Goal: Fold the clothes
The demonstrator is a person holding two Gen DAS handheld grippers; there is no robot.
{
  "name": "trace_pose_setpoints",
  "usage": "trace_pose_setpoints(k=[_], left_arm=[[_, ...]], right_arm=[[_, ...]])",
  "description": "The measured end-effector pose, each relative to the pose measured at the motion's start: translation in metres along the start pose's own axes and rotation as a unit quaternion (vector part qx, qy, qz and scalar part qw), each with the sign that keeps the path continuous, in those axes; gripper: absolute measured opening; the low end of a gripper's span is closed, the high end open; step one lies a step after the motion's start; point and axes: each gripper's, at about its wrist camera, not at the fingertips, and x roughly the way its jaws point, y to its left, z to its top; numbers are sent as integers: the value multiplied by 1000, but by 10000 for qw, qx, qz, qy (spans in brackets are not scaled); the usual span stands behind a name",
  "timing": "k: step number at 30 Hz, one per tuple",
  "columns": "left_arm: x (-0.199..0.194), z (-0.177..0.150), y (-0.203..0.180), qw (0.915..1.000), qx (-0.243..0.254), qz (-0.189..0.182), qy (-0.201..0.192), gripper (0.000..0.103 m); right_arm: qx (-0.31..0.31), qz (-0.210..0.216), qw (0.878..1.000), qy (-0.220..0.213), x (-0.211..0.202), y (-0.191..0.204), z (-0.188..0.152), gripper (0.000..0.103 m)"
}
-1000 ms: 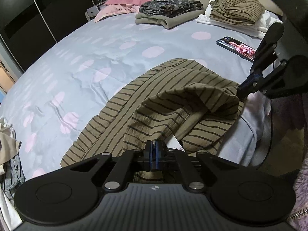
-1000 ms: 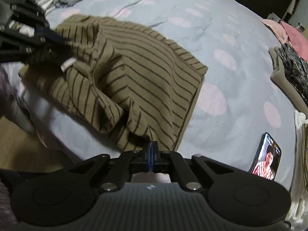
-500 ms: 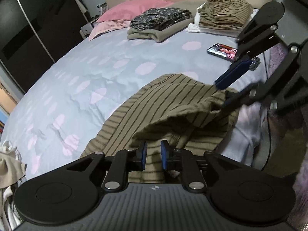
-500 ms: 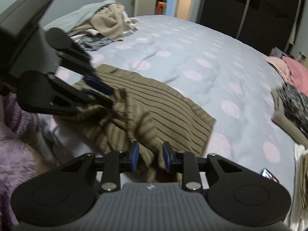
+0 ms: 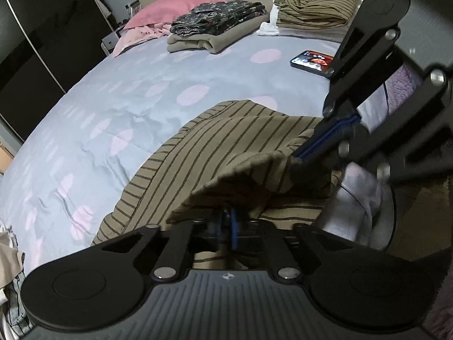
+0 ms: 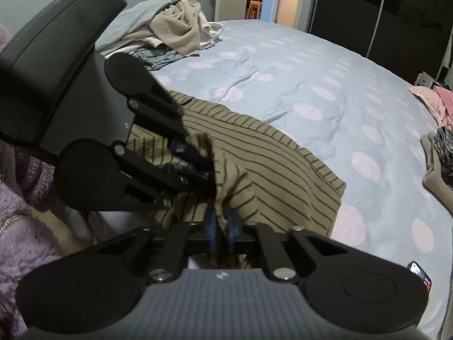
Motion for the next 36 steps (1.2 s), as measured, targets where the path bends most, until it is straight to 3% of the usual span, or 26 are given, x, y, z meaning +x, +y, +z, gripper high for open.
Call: trace_pose_setpoints(k=[5,11,16,19,23,26,30,33,36], left_arm=[[-22,-5,-1,9997,74,-143,-204,0],[-34,-12,-8,9981,279,-454,-319,0],[-43,-17,-13,9959,378,-709,-414,0],[-44,-18,-5,9962,205,-729,-430,0],[-43,-20,-4,9966,215,-690,-384,0],[-43,-19,-5,9968,173,-666,-415,0],[-42,-16,-4,9972,96,-620,-400,0],[-42,-15,-5,9974,64,-604,-394,0],[-42,-15,-6,9975,48,-582,-394,0]], right_arm=[[746,-70,9972,-42,-10,-28,-1,1],[1859,-72,9824,162,-13,-71,-9,1],[1684,-383,9831,600,3,-65,-11,3],[1678,-593,9810,777,5,-67,-16,18],[1936,-1128,9688,1061,3,-79,-24,16],[2267,-824,9680,700,-11,-85,-25,16],[1727,-536,9835,64,-32,-60,-18,19],[1122,-167,9935,-113,-36,-34,-14,21],[412,-11,9991,-100,-28,-10,-11,35]])
